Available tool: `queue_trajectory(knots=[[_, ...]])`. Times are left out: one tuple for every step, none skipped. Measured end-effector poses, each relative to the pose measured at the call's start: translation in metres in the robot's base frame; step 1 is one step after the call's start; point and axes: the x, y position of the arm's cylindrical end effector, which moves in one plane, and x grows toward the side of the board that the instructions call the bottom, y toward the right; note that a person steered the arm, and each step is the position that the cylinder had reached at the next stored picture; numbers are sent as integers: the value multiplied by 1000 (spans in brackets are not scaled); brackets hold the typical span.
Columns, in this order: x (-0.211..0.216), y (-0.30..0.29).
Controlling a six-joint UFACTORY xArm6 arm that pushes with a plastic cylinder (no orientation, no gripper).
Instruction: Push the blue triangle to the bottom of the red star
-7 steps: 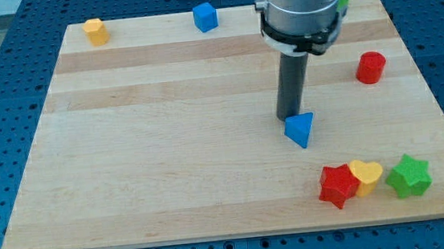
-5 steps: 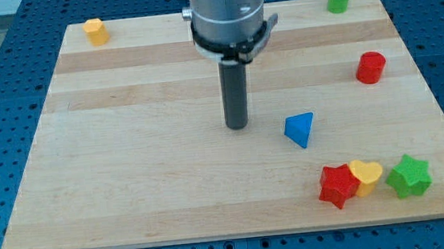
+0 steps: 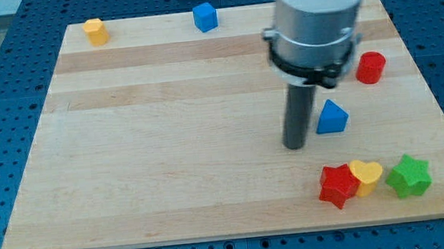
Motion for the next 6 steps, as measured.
queue_trajectory(knots=[[-33,2],[-41,48],[-24,79],[-1,100],[0,103],[-17,103]])
